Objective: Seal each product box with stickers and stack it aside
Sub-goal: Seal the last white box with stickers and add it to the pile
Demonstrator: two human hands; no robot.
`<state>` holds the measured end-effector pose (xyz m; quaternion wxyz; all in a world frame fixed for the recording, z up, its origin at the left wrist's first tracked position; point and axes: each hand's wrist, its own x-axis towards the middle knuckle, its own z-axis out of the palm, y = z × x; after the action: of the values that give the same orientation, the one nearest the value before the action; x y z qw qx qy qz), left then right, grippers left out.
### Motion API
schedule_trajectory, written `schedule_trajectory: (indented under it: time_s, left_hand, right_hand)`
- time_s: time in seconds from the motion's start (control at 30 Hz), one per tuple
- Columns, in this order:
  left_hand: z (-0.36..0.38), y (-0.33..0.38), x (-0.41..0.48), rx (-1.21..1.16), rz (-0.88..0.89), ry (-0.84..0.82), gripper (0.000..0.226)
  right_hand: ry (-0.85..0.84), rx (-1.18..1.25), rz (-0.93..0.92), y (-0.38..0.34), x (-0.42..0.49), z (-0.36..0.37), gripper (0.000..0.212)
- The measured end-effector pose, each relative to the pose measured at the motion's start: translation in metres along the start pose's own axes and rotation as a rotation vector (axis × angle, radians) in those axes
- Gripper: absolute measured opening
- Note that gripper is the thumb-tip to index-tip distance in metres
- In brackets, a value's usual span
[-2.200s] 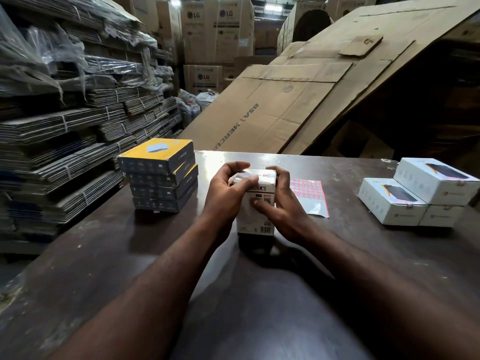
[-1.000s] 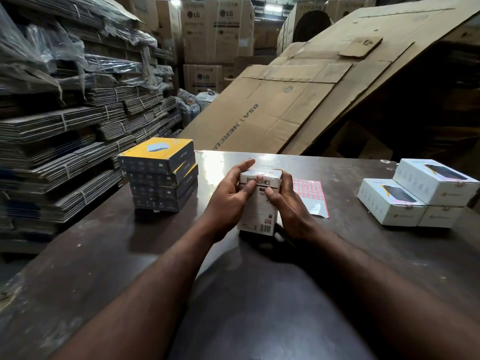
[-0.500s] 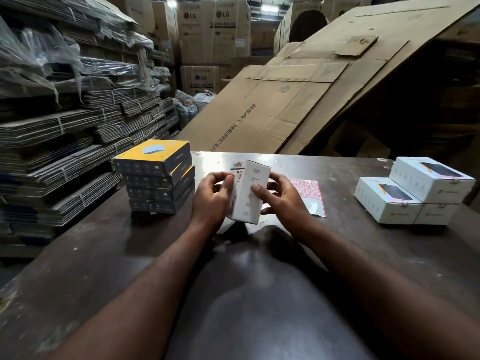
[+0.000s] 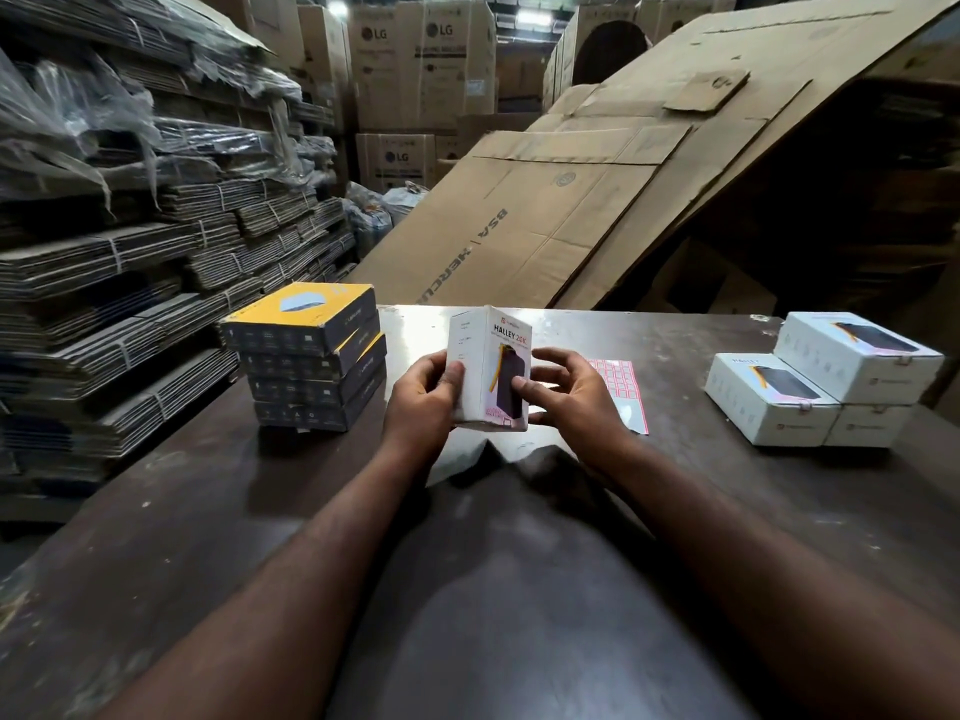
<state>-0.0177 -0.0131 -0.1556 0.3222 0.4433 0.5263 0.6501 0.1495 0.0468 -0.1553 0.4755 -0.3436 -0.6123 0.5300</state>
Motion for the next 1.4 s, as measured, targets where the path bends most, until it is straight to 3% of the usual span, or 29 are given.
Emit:
schedule_trajectory:
  time_s: [0.1, 0.27, 0.37, 0.43, 0.57, 0.7, 0.77, 0.93, 1.1, 1.3, 1.4]
  left_hand:
    - [0.0, -0.004, 0.003, 0.018, -0.024, 0.075, 0.013]
    - [-0.001, -0.005, 0.003, 0.357, 0.101, 0.232, 0.013]
    - [0.0, -0.003, 0.0, 0.349, 0.107, 0.186, 0.013]
    - [0.0, -0.006, 0.002, 0.323, 0.069, 0.135, 0.027]
    - [-0.001, -0.014, 0.007, 0.243, -0.017, 0.042, 0.054]
    - [0.002, -0.007, 0.002, 0.16, -0.096, -0.027, 0.069]
    - [0.005, -0.003, 0.0, 0.108, -0.139, -0.035, 0.067]
    - [0.006, -0.004, 0.0, 0.036, -0.223, -0.026, 0.032]
    - [0.019, 0.007, -0.011, -0.021, -0.263, -0.067, 0.03]
    - [0.054, 0.017, -0.019, -0.062, -0.284, -0.122, 0.027]
    - [0.084, 0.022, -0.016, -0.062, -0.29, -0.143, 0.033]
  right_hand:
    - [0.01, 0.045, 0.012, -0.001, 0.0, 0.0, 0.047]
    - [0.006, 0.142, 0.069, -0.004, -0.001, 0.002, 0.042]
    - [0.042, 0.133, 0.073, -0.006, -0.001, 0.002, 0.036]
    - [0.064, 0.092, 0.071, -0.006, 0.0, 0.001, 0.035]
    - [0.054, 0.017, 0.072, -0.008, 0.0, 0.0, 0.008]
    - [0.061, -0.037, 0.095, -0.016, -0.003, 0.002, 0.015]
    - [0.057, -0.079, 0.098, -0.02, -0.004, 0.002, 0.014]
    - [0.063, -0.108, 0.158, -0.025, -0.009, 0.0, 0.026]
    - [0.153, -0.132, 0.215, -0.023, -0.012, -0.017, 0.04]
    - [0.231, -0.169, 0.164, -0.031, -0.015, -0.054, 0.013]
    - [0.281, -0.212, 0.156, -0.038, -0.018, -0.081, 0.018]
